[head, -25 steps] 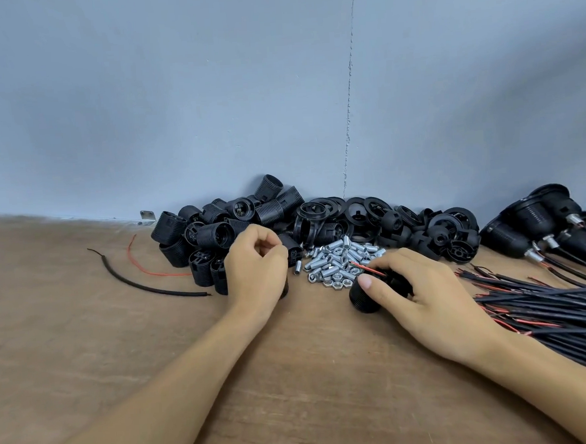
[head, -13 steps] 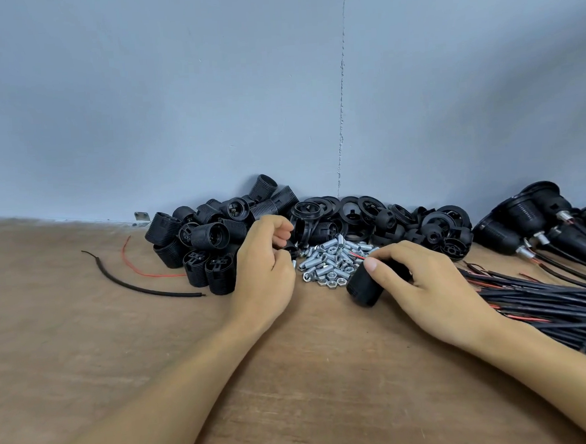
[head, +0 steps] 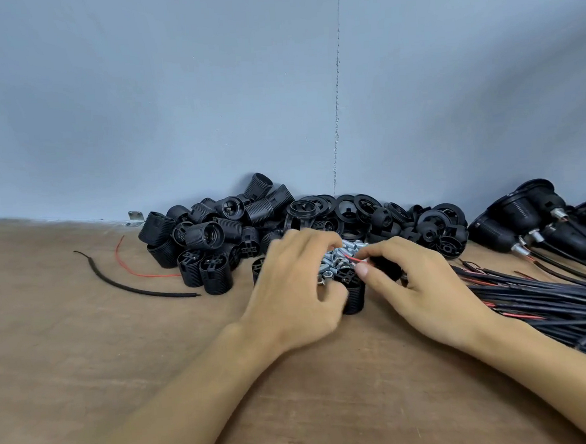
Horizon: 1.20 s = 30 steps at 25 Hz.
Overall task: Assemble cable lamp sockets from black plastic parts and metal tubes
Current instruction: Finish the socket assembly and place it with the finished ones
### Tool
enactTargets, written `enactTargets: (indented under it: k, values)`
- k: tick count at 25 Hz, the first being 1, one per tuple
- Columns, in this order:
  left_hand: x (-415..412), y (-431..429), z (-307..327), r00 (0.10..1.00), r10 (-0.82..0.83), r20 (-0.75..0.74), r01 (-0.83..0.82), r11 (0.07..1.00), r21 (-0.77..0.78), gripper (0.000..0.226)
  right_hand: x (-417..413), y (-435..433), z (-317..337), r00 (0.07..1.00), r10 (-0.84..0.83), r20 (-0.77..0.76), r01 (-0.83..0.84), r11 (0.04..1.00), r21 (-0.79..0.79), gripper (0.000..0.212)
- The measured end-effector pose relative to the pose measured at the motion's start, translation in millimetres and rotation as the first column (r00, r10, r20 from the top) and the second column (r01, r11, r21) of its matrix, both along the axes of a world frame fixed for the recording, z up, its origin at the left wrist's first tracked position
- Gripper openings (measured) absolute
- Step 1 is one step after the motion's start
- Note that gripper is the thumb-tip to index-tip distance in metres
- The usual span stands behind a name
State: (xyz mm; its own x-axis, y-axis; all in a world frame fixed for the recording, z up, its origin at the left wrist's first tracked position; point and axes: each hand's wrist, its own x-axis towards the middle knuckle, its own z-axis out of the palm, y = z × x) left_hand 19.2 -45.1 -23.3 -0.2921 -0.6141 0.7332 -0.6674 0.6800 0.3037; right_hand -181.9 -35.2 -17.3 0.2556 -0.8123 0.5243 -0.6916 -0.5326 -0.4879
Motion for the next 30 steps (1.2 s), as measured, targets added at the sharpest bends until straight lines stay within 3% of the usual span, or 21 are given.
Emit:
enactTargets:
  k: [2, 5, 9, 11, 14, 20, 30]
  values:
    - [-13, 8, -2, 0.997, -0.070, 0.043, 0.063, 0.987, 0.148, 0.043, -1, -1, 3, 0.999, -0.032, 0.026, 0.033, 0.999, -0.025, 0.019]
    - [-25, 8, -4, 0.998, -0.018, 0.052, 0.004, 0.963, 0.268, 0.039, -4, -4, 10, 0.993, -0.101, 0.062, 0.103, 0.994, -0.030, 0.016]
    - [-32, 4, -3, 0.994, 0.034, -0.107, 0.013, 0.912, 0.411, 0.043, -8, -2, 20, 0.986, -0.131, 0.107, 0.124, 0.990, 0.067, 0.014]
    - [-36, 2, -4, 0.994, 0.006, -0.113, 0.049, 0.880, 0.473, 0.039, -14, 1, 20, 0.977, -0.137, 0.166, 0.115, 0.984, 0.135, 0.013]
    - [-38, 2, -6, 0.997, -0.008, -0.083, 0.044, 0.893, 0.449, 0.033, -20, 5, 17, 0.969, -0.149, 0.197, 0.099, 0.965, 0.243, 0.016]
    - [-28, 6, -11, 0.997, -0.051, -0.061, 0.062, 0.978, 0.197, 0.042, -16, 11, 14, 0.970, -0.087, 0.228, 0.017, 0.955, 0.295, 0.021]
    - [-23, -1, -16, 0.988, -0.075, -0.133, 0.103, 0.970, 0.218, 0.039, -7, 16, 6, 0.905, -0.011, 0.426, -0.131, 0.944, 0.302, 0.008]
